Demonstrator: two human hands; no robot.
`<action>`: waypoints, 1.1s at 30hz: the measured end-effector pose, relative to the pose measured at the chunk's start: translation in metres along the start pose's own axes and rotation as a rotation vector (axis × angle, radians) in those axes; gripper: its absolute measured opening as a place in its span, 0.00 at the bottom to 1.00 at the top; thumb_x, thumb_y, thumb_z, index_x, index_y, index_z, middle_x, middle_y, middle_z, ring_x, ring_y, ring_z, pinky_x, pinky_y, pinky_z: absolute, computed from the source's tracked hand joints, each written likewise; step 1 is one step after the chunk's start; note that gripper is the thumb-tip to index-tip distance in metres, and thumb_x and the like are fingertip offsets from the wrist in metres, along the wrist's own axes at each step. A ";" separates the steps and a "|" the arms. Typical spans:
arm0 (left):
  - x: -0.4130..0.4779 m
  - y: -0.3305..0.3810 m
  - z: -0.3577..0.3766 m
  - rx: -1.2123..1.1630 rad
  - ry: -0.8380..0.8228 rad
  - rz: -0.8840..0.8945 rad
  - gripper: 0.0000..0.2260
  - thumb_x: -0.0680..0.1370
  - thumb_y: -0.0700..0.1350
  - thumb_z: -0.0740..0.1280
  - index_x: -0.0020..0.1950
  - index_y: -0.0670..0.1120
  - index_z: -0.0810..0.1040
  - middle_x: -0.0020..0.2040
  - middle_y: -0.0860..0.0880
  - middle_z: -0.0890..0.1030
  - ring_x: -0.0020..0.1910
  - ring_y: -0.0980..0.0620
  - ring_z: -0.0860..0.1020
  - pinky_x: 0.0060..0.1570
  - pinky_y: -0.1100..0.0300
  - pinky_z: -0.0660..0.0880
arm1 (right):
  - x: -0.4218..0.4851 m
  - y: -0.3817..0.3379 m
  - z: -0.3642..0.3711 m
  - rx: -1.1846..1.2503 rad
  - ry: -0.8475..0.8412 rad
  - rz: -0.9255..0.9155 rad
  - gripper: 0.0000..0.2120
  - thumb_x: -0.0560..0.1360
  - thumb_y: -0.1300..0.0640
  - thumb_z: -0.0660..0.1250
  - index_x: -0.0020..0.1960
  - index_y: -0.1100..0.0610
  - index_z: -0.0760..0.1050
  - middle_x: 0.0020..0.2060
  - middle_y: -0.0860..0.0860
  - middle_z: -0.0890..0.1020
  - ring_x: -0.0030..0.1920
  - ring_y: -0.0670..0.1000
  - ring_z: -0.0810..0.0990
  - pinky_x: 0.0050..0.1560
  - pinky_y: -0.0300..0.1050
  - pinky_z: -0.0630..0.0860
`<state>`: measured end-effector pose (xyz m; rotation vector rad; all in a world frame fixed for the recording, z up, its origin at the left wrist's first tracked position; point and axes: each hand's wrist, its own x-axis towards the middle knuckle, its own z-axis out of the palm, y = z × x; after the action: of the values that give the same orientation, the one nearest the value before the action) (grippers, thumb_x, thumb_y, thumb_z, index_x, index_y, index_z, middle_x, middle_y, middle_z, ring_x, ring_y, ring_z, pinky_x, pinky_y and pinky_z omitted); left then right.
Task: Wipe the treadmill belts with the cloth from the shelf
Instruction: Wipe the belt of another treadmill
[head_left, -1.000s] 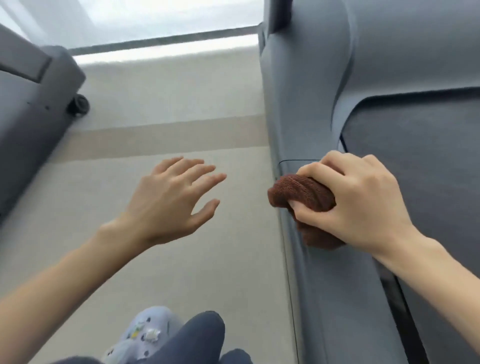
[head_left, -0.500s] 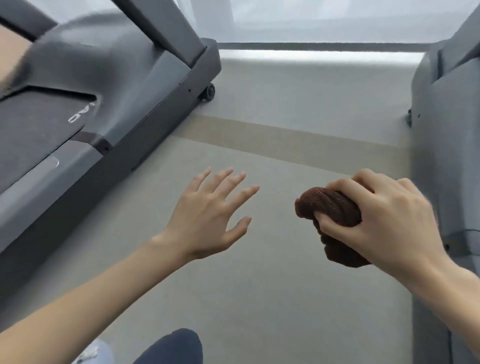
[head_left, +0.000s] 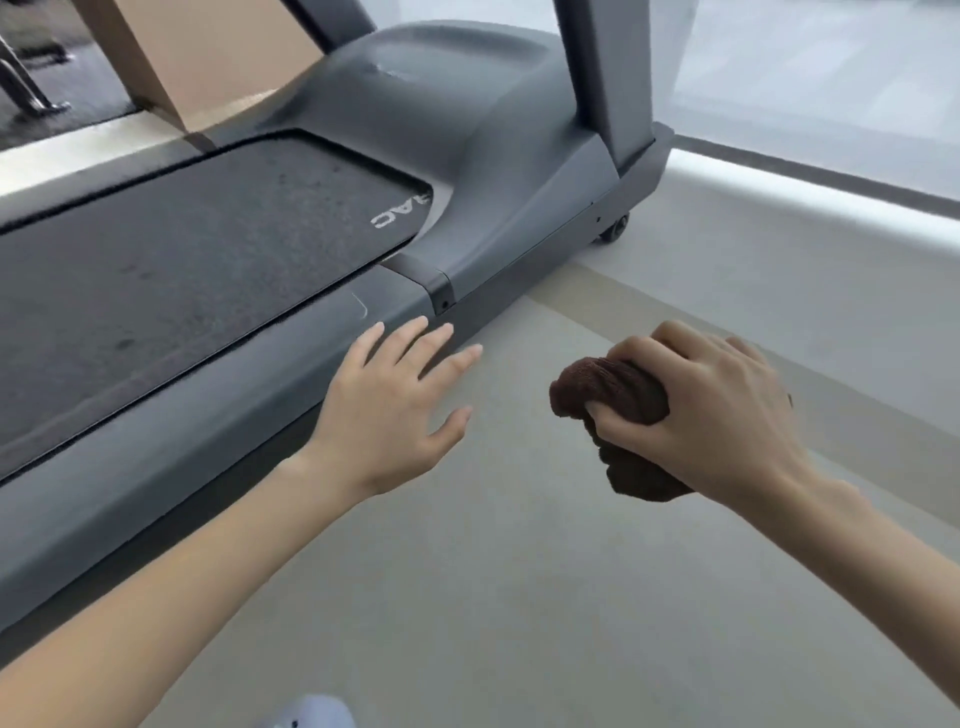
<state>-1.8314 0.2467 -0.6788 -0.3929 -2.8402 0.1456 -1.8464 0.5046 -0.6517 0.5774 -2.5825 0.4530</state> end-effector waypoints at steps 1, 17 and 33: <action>-0.001 -0.015 0.001 -0.001 -0.002 -0.018 0.24 0.76 0.57 0.54 0.68 0.50 0.74 0.66 0.44 0.75 0.67 0.43 0.71 0.66 0.42 0.65 | 0.011 -0.007 0.003 -0.005 -0.012 -0.020 0.17 0.66 0.38 0.59 0.44 0.49 0.78 0.35 0.47 0.76 0.33 0.49 0.66 0.42 0.44 0.65; -0.030 -0.198 0.030 -0.093 -0.106 -0.235 0.26 0.76 0.59 0.52 0.67 0.50 0.75 0.66 0.44 0.76 0.67 0.41 0.71 0.65 0.41 0.66 | 0.156 -0.137 0.086 -0.101 -0.166 -0.226 0.19 0.66 0.36 0.58 0.43 0.50 0.77 0.34 0.48 0.74 0.34 0.54 0.74 0.39 0.45 0.68; -0.091 -0.266 0.061 -0.089 -0.145 -0.556 0.26 0.76 0.59 0.52 0.68 0.50 0.74 0.67 0.45 0.74 0.69 0.42 0.69 0.66 0.42 0.65 | 0.234 -0.230 0.218 0.061 -0.280 -0.523 0.21 0.67 0.36 0.58 0.46 0.51 0.77 0.37 0.49 0.74 0.40 0.56 0.77 0.43 0.46 0.66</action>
<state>-1.8306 -0.0370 -0.7241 0.4115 -2.9787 -0.0671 -2.0065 0.1448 -0.6712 1.3740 -2.5316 0.2860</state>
